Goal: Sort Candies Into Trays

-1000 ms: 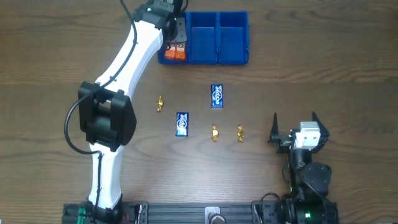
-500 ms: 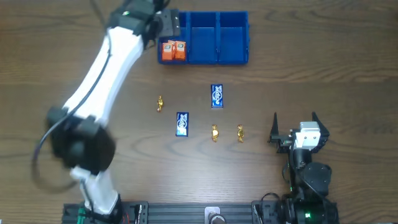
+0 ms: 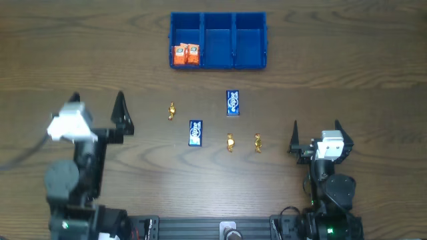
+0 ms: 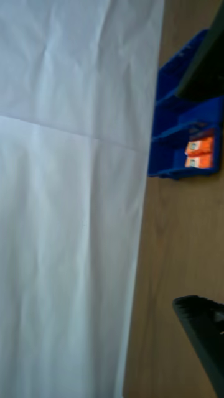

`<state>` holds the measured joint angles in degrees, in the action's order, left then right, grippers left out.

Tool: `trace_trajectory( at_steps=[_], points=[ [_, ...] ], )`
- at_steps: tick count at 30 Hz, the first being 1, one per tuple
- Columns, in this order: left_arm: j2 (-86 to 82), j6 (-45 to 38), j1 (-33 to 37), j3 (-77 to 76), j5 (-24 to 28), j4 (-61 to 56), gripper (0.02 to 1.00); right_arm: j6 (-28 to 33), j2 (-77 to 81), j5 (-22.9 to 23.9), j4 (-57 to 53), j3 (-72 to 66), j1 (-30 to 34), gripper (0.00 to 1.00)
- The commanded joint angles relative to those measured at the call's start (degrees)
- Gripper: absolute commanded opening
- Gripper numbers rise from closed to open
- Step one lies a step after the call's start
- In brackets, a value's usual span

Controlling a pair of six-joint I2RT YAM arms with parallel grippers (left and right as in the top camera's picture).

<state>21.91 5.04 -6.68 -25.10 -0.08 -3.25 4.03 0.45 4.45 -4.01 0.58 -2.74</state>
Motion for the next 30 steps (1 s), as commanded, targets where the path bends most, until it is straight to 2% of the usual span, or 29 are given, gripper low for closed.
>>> trace_trajectory(
  at_steps=[1,4,8,25,28,30],
  points=[
    [-14.8,-1.2,2.45,15.93,2.69,-2.03,0.996,0.52,-0.28,-0.11,-0.31,-0.13,0.24,0.998],
    [-20.87,-1.2,2.56,23.71,3.82,-1.99,0.998,0.52,-0.28,-0.11,-0.28,-0.13,0.24,0.998],
    [-21.73,-1.22,2.6,24.79,4.15,7.34,0.996,0.52,-0.28,-0.11,-0.31,-0.13,0.24,0.998],
    [-21.66,-1.22,2.6,24.79,3.98,7.52,0.998,-0.07,-0.28,-0.37,1.86,-0.13,0.24,0.998],
    [-21.66,-1.22,2.6,24.79,3.98,7.52,0.998,-7.13,-0.28,-2.84,2.84,-0.13,0.24,0.998],
    [-21.66,-1.22,2.6,24.79,3.98,7.52,0.998,-17.38,0.28,-6.1,4.39,0.31,0.24,0.998]
  ],
)
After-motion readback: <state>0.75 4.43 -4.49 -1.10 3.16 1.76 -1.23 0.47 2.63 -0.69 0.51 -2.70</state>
